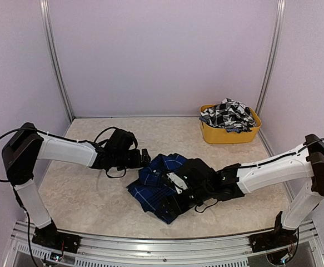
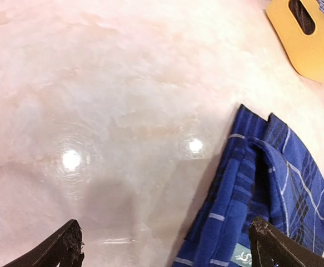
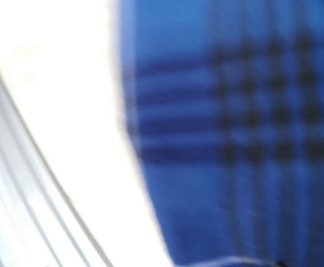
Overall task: Fold and stack the long sleeve shirts
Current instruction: Rotate the square-folded shirt at the center of the board.
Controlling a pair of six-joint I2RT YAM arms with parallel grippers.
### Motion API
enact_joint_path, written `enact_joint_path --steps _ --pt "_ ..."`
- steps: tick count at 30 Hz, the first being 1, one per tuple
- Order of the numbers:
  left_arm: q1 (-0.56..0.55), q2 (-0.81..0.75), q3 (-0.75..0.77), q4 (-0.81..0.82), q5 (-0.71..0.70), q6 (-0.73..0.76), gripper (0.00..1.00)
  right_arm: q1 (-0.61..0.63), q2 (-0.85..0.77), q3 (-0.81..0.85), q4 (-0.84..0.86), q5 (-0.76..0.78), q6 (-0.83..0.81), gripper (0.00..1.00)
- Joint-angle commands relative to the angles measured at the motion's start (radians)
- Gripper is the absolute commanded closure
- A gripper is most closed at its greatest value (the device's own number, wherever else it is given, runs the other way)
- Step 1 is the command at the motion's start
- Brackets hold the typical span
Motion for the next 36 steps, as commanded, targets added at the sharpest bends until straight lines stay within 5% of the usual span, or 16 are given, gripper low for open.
enact_joint_path --steps 1,9,19,29,36 --pt "0.005 -0.118 -0.055 -0.067 -0.053 0.041 0.01 0.006 -0.031 0.104 -0.100 0.124 -0.084 0.18" --pt "-0.102 -0.375 -0.282 -0.034 -0.074 -0.107 0.01 -0.178 -0.071 0.225 -0.323 0.270 -0.215 0.12" --pt "-0.315 -0.508 -0.476 -0.035 -0.135 -0.387 0.01 -0.497 0.062 0.263 -0.299 0.107 -0.395 0.09" --pt "-0.351 -0.395 -0.528 0.175 -0.100 -0.438 0.01 -0.588 0.193 0.246 -0.223 -0.037 -0.442 0.11" --pt "-0.329 -0.315 -0.497 0.221 -0.068 -0.405 0.10 -0.594 0.185 0.156 -0.174 -0.099 -0.424 0.28"
